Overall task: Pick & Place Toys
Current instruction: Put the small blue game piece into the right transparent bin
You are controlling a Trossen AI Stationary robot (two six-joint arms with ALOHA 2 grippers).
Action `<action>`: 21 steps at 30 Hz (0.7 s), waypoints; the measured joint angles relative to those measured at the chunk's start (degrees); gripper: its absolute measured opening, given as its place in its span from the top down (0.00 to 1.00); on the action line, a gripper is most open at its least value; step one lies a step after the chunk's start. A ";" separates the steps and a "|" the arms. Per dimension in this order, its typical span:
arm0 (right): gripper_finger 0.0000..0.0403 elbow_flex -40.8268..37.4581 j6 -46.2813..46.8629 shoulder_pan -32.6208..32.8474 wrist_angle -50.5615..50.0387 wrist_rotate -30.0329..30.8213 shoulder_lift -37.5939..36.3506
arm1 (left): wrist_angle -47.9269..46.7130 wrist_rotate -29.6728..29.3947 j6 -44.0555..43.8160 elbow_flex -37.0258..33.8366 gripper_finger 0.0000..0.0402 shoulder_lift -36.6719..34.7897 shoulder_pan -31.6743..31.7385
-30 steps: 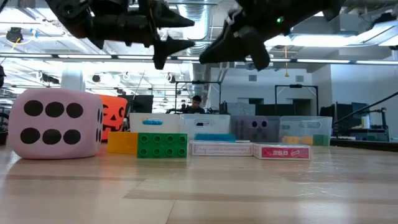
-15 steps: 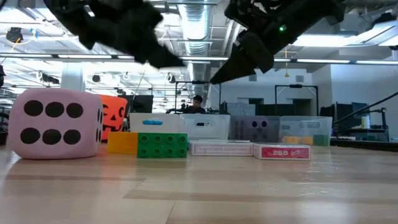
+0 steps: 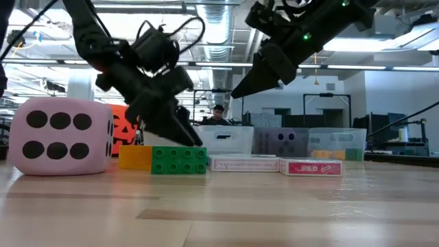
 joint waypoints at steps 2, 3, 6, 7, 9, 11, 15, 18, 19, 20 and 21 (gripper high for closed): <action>0.42 0.00 0.00 -0.24 0.02 0.00 0.00 | 0.74 -0.16 0.00 0.00 0.33 1.61 0.00; 0.41 0.00 0.00 -0.39 0.01 0.00 0.00 | 1.10 -0.33 0.02 0.00 0.33 2.25 0.00; 0.40 0.00 0.00 -0.55 0.02 -0.02 0.00 | 2.54 -2.74 0.12 -0.01 0.33 3.88 0.00; 0.39 0.00 0.00 -0.55 0.04 -0.04 0.00 | 3.02 -3.96 0.14 0.00 0.33 4.24 0.06; 0.39 0.00 0.00 -0.55 0.04 -0.11 0.00 | 3.86 -5.23 -0.04 0.00 0.33 5.08 0.51; 0.39 0.00 0.00 -0.55 0.03 -0.15 0.00 | 4.58 -5.52 -0.01 0.03 0.33 5.69 1.17; 0.39 0.00 0.00 -0.55 0.04 -0.17 0.00 | 5.70 -5.74 -0.85 0.02 0.33 6.09 2.57; 0.39 0.00 0.00 -0.55 0.04 -0.17 0.00 | 6.33 -5.76 -3.22 0.00 0.33 6.02 3.58; 0.39 0.00 0.00 -0.57 0.04 -0.18 0.00 | 6.61 -5.77 -3.78 0.00 0.33 5.99 3.87; 0.39 0.00 0.00 -0.65 0.04 -0.20 0.00 | 6.77 -5.76 -4.38 0.00 0.33 5.98 4.06; 0.39 0.00 0.00 -0.72 0.04 -0.20 0.00 | 6.83 -5.77 -4.68 0.00 0.34 5.93 4.22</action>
